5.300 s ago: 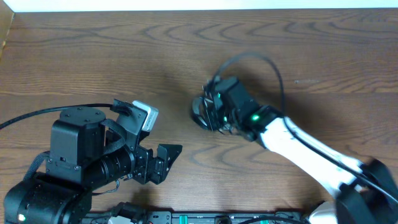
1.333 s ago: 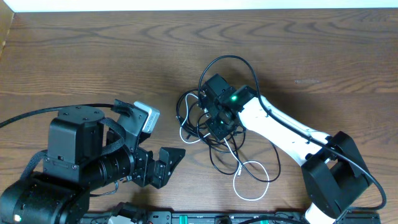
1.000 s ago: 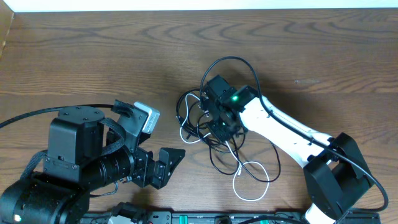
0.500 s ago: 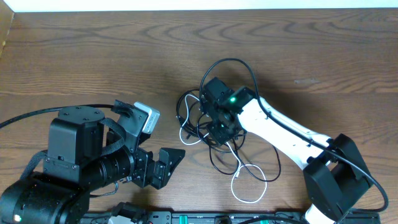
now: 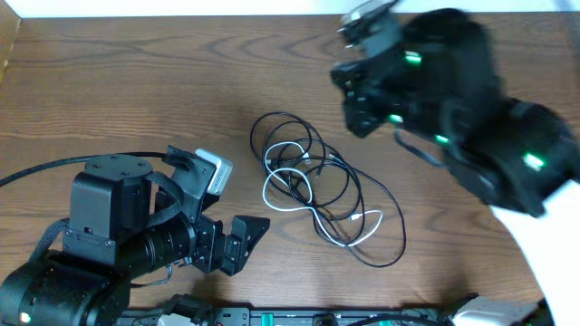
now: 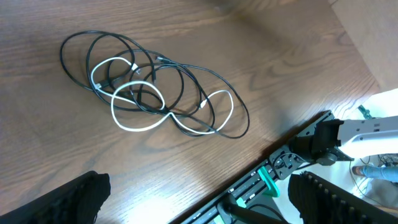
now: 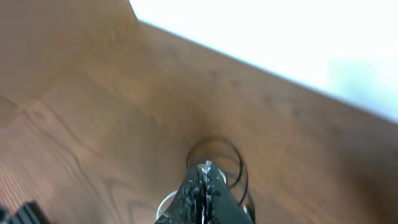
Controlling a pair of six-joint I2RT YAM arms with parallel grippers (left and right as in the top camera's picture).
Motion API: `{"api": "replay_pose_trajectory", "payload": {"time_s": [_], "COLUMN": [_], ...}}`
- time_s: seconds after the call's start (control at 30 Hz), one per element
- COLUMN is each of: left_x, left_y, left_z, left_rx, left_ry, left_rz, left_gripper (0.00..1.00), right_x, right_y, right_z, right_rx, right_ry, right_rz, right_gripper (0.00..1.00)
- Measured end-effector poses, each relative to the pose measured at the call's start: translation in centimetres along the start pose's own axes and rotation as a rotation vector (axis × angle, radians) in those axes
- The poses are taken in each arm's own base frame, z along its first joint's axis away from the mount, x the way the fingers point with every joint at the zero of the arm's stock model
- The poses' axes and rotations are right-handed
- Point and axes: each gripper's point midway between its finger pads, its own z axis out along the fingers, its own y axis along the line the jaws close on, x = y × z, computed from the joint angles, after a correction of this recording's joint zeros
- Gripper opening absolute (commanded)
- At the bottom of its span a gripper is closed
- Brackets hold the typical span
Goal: Untangle cables
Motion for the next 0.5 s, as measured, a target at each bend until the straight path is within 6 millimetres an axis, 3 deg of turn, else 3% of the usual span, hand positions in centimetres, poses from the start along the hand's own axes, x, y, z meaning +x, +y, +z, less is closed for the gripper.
{"api": "replay_pose_trajectory", "payload": {"time_s": [0.1, 0.13, 0.2, 0.27, 0.3, 0.33, 0.43, 0.5], "left_x": [0.0, 0.0, 0.0, -0.4, -0.5, -0.8, -1.5, -2.2], "left_y": [0.0, 0.0, 0.0, 0.0, 0.0, 0.0, 0.0, 0.0], "left_z": [0.0, 0.0, 0.0, 0.0, 0.0, 0.0, 0.0, -0.1], "left_rx": [0.000, 0.000, 0.000, 0.000, 0.001, 0.001, 0.002, -0.005], "left_ry": [0.000, 0.000, -0.001, -0.014, -0.019, -0.030, -0.060, -0.086], "left_rz": [0.000, 0.000, 0.001, 0.007, 0.009, 0.015, 0.030, 0.039], "left_gripper": [0.98, 0.98, 0.98, 0.98, 0.98, 0.98, 0.98, 0.98], "right_x": [-1.2, -1.0, 0.4, 2.3, 3.3, 5.3, 9.4, 12.0], "right_y": [0.4, 0.4, 0.2, 0.0, -0.2, -0.5, -1.2, -1.8], "right_z": [-2.3, -2.7, -3.1, -3.0, -2.9, -2.5, -0.4, 1.4], "right_rx": [-0.005, -0.004, 0.004, 0.015, 0.019, 0.030, 0.051, 0.060], "right_ry": [-0.054, -0.049, 0.004, 0.083, 0.129, 0.213, 0.399, 0.513], "right_rz": [-0.015, -0.016, -0.016, -0.011, -0.010, -0.001, 0.014, 0.012], "right_gripper": [0.01, 0.01, 0.11, 0.19, 0.30, 0.34, 0.55, 0.63]}}
